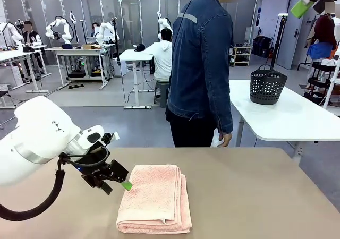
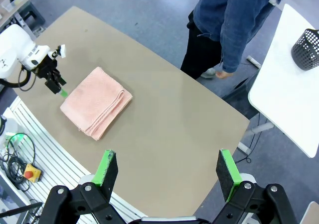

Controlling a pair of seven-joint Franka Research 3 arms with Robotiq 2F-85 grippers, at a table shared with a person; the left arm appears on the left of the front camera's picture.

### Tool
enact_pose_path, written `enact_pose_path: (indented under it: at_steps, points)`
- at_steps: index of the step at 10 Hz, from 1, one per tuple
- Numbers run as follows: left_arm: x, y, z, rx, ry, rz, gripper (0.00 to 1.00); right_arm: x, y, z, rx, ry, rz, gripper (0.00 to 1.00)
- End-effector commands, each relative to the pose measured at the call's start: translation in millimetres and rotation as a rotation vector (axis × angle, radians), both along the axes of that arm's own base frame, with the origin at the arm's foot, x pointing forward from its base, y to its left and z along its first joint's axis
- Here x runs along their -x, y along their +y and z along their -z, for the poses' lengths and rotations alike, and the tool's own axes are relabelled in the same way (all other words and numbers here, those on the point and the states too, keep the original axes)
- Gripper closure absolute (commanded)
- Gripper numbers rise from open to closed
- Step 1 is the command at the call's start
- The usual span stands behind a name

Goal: Fold the towel.
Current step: Pick up the 100 cm Hotel Towel and place it on the left side of the table.

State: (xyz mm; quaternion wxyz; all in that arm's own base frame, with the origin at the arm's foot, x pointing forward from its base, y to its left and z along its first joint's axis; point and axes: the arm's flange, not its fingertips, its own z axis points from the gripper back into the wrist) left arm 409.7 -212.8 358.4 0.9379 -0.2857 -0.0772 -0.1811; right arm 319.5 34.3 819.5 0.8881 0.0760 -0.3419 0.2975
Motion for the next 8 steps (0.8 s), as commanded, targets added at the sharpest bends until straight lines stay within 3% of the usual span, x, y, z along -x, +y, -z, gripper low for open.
enact_pose_path:
  at_steps: [1, 8]
  points:
    - [-15, -2, 18, 0.055, 0.015, -0.006, 0.00, 0, -2, -1, 0.010, 0.005, -0.005, 0.00]
    - [-34, -1, 71, 0.206, 0.029, -0.036, 0.00, 0, -2, -1, 0.010, 0.005, -0.005, 0.00]
